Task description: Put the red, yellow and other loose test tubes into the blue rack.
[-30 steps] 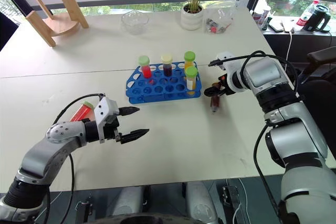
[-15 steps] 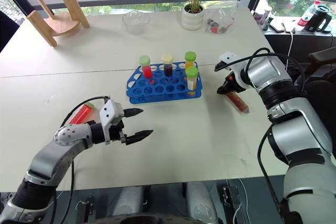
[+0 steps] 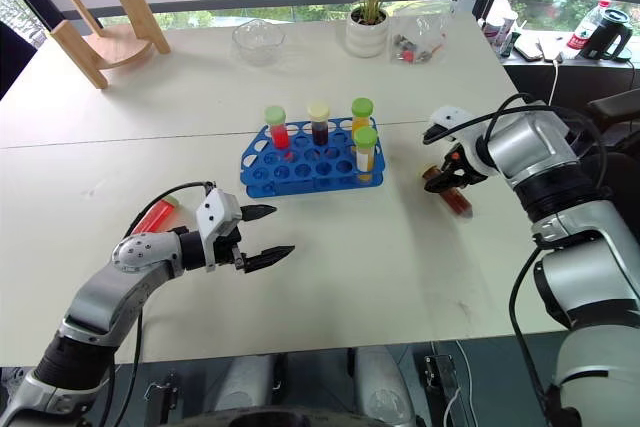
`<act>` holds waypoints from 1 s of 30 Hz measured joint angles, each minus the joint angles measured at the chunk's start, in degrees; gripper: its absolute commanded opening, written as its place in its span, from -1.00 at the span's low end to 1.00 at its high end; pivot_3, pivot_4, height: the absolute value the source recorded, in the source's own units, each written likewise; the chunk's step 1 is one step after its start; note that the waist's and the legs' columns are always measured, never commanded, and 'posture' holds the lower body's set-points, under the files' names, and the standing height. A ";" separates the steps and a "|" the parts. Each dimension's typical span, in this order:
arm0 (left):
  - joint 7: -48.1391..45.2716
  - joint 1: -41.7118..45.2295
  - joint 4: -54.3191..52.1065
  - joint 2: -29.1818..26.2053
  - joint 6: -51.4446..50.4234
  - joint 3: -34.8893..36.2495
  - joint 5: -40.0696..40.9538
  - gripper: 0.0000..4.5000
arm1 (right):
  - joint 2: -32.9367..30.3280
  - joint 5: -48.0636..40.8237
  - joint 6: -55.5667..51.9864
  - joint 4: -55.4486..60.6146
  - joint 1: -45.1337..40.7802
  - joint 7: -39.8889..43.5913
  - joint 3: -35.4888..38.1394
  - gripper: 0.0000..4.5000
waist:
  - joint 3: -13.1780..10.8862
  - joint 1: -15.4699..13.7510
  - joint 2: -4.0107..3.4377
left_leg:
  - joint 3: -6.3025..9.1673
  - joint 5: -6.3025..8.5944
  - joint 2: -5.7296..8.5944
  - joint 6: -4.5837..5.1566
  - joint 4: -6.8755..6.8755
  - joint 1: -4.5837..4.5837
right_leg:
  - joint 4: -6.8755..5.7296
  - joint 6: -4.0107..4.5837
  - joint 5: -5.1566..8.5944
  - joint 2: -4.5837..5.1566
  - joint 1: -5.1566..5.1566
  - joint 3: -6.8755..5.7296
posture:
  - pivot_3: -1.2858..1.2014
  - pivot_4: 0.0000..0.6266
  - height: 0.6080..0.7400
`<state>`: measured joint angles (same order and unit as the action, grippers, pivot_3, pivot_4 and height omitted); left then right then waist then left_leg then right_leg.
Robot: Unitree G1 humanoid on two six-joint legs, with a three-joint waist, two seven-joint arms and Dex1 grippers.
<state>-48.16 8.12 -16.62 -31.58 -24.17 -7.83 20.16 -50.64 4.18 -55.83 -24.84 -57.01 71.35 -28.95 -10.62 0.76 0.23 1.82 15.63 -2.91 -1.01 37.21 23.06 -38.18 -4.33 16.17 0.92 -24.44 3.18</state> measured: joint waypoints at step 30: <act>-5.83 0.67 5.23 -6.86 -1.38 7.51 3.66 1.00 | 33.71 -24.94 11.00 57.43 32.68 -23.22 32.01 -0.62 | 0.04 1.64 0.19 | 0.24 0.05 -0.08 0.03 -0.20 -1.03 | -0.09 0.11 0.25 -0.11 1.00 -0.08 | 0.03 -0.52 1.00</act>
<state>-53.98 8.79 -11.40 -38.44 -25.55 -0.32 23.81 -16.93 -20.76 -44.84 32.59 -24.33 48.12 3.06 -10.57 2.40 0.42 2.07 15.69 -2.99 -0.98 37.02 22.04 -38.27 -4.22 16.42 0.81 -23.44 3.10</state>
